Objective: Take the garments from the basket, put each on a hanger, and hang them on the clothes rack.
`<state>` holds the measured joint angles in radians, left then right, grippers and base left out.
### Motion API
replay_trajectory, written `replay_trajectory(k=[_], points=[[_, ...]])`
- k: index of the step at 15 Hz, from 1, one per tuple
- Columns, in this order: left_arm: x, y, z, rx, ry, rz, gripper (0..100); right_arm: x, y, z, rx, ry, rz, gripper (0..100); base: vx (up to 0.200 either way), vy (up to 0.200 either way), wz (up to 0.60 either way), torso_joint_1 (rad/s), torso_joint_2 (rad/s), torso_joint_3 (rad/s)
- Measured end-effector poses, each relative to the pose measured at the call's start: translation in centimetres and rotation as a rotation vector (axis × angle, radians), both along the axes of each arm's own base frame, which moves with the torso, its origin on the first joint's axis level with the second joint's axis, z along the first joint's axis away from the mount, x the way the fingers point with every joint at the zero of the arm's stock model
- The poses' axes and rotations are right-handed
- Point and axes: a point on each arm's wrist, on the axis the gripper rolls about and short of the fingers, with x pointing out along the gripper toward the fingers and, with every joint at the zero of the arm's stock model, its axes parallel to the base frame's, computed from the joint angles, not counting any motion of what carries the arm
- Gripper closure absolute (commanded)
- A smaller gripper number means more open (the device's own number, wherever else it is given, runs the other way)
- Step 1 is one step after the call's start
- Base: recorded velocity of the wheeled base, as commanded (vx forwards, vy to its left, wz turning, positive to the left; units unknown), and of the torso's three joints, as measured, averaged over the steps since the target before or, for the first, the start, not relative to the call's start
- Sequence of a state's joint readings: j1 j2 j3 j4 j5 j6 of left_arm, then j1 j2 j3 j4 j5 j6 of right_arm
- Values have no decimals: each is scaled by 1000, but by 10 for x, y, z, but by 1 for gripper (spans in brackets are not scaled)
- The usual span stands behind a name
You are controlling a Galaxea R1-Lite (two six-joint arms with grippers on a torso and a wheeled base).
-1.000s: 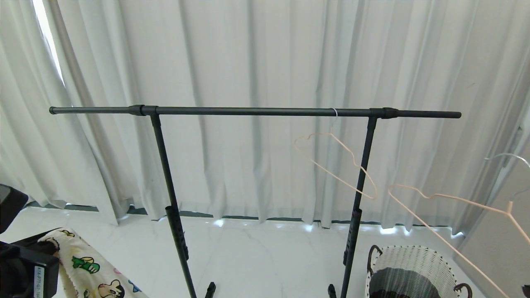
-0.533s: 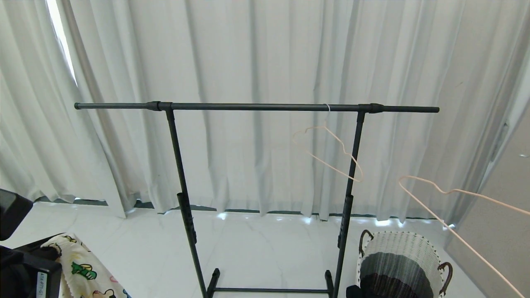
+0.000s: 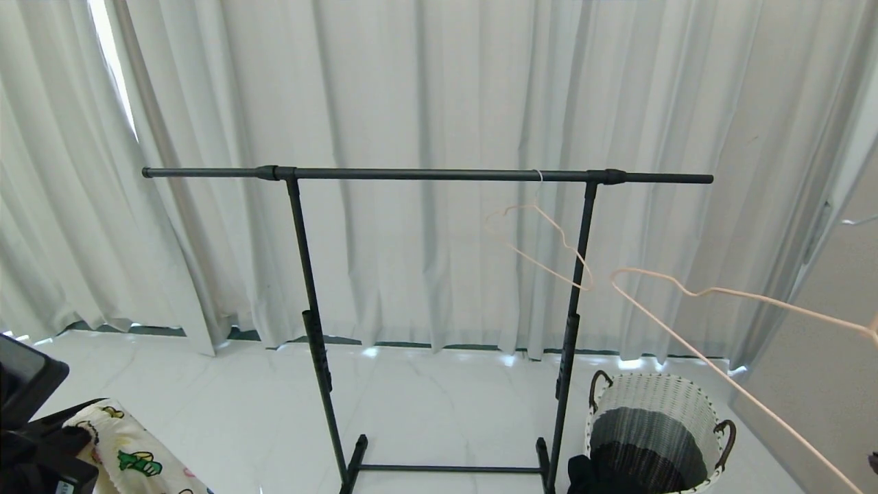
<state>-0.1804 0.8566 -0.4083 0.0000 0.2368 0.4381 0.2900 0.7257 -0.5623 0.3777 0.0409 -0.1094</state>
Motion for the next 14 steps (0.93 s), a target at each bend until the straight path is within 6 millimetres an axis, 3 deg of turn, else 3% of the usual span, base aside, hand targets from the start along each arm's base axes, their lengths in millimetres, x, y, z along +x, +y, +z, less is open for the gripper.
replay_trajectory(k=[3,6,8,11,14], points=[[5,0,-2,-18,27,22,100,24,16,8,16,-20,123,100,0,0,0,0,0,0],[26,-4,3,-160,56,99,100,52,45,10,82,-15,232,100,0,0,0,0,0,0],[54,-13,21,-300,44,143,100,67,74,9,169,-2,316,100,0,0,0,0,0,0],[103,-38,45,-417,23,168,100,73,107,-3,184,77,419,100,0,0,0,0,0,0],[144,-73,47,-412,47,145,100,74,124,-10,197,128,458,100,0,0,0,0,0,0]])
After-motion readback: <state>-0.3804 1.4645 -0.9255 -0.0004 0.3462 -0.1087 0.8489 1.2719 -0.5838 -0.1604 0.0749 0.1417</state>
